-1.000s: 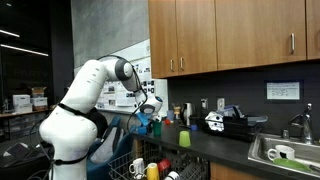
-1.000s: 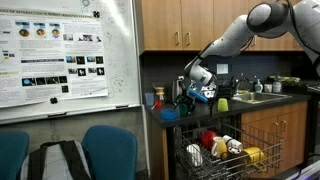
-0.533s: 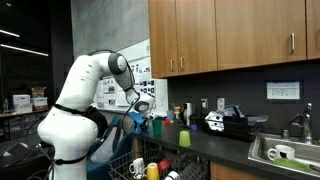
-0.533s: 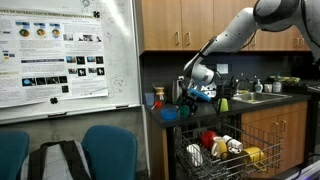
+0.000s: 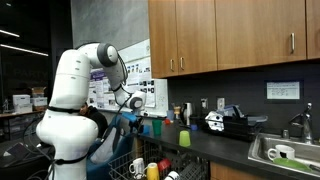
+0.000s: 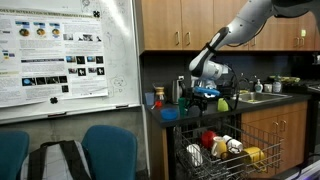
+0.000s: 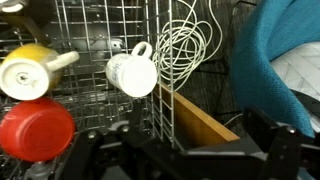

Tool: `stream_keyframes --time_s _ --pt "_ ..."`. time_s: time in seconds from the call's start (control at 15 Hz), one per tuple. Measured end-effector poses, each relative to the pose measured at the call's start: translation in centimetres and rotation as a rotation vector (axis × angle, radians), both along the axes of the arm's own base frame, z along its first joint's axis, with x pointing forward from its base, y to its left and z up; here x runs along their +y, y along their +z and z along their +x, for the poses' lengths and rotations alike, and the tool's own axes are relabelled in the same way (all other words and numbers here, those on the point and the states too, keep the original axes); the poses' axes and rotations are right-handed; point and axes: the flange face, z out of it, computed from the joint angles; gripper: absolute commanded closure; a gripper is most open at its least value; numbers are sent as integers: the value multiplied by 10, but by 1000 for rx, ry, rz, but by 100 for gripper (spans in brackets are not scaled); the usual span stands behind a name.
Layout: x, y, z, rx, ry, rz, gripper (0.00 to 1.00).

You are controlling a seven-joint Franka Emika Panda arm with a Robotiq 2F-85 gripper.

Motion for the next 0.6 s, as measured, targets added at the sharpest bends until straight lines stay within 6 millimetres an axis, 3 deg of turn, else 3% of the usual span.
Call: stream_keyframes --time_s 0.6 --pt "-30 14 -89 -20 76 -233 0"
